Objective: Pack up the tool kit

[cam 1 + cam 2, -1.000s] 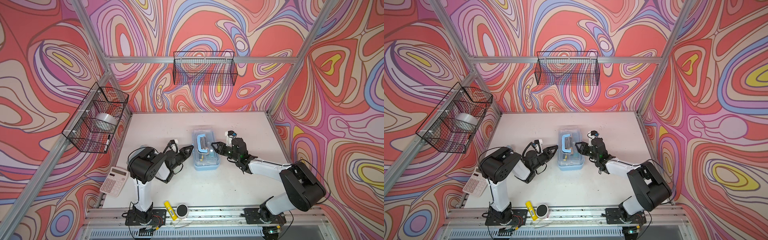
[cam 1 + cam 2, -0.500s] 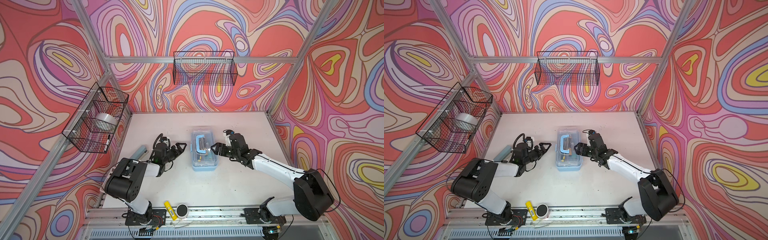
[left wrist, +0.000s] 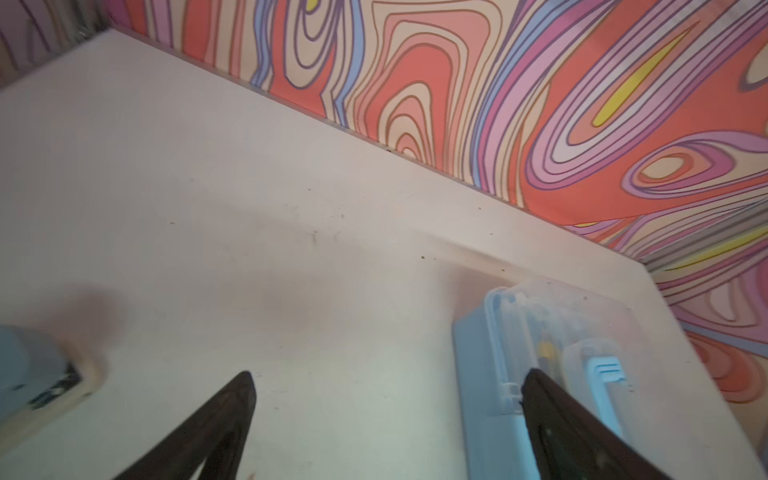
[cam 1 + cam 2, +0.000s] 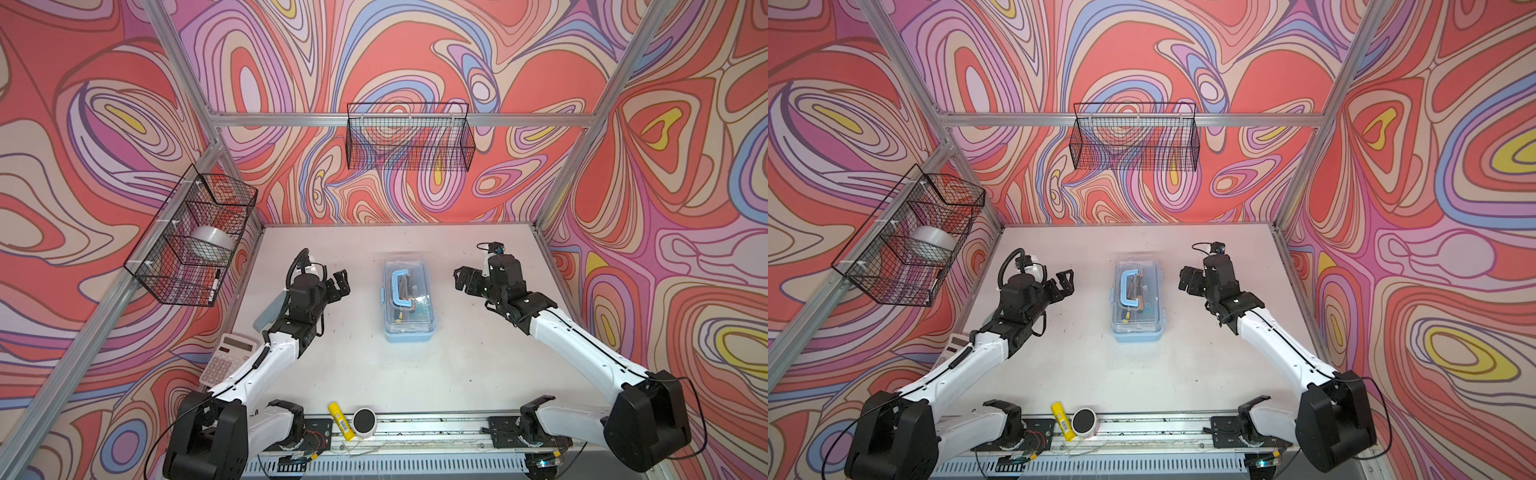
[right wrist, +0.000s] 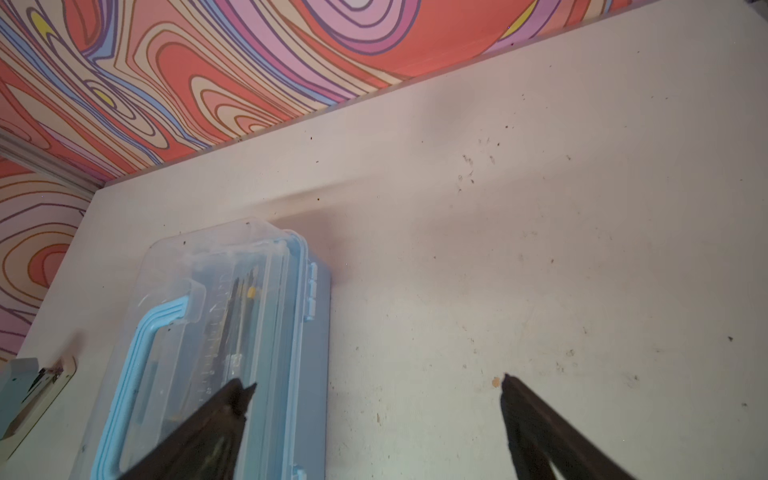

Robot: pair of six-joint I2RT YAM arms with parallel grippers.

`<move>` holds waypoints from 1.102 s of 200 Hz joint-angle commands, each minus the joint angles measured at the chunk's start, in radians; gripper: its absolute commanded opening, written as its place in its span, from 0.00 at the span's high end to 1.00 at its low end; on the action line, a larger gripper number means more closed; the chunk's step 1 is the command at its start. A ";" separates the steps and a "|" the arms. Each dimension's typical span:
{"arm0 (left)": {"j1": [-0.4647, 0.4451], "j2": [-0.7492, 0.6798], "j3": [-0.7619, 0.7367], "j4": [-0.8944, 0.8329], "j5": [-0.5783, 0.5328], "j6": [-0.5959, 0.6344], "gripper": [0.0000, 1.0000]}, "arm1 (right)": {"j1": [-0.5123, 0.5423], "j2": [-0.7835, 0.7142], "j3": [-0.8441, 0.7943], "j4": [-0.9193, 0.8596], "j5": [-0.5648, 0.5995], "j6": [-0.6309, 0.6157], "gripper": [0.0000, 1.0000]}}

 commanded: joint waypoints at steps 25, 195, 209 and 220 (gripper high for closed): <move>0.114 -0.102 -0.190 0.180 -0.374 0.358 0.00 | 0.076 -0.020 -0.148 0.290 0.138 -0.130 0.02; 0.224 0.420 -0.214 0.701 -0.098 0.392 0.00 | -0.160 0.256 -0.391 0.948 0.387 -0.407 0.02; 0.226 0.399 -0.202 0.637 -0.096 0.383 0.00 | -0.173 0.337 -0.420 1.108 0.400 -0.458 0.02; 0.225 0.407 -0.209 0.667 -0.096 0.387 0.00 | -0.194 0.358 -0.463 1.204 0.290 -0.474 0.02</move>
